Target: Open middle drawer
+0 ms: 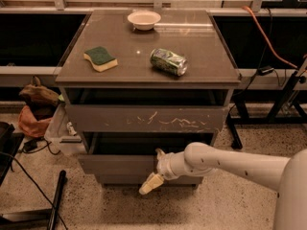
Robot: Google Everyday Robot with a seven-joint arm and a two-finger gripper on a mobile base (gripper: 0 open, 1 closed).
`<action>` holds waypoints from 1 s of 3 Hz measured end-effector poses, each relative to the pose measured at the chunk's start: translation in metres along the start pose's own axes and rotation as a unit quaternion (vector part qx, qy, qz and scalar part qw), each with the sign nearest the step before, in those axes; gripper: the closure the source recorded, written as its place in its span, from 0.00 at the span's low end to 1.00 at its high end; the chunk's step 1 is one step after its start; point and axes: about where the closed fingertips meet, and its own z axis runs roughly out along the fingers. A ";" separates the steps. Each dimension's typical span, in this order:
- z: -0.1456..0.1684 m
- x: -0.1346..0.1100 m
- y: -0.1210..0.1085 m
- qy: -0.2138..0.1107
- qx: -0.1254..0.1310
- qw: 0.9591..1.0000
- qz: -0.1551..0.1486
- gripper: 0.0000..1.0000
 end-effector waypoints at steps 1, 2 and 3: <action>0.017 -0.012 -0.006 0.003 -0.011 1.000 -0.013 0.00; 0.027 -0.009 0.003 0.006 -0.033 0.999 -0.012 0.00; 0.023 -0.010 0.008 0.005 -0.037 0.999 -0.011 0.00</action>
Offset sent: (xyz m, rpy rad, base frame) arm -0.0079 0.0346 -0.0265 0.0077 0.0732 0.1144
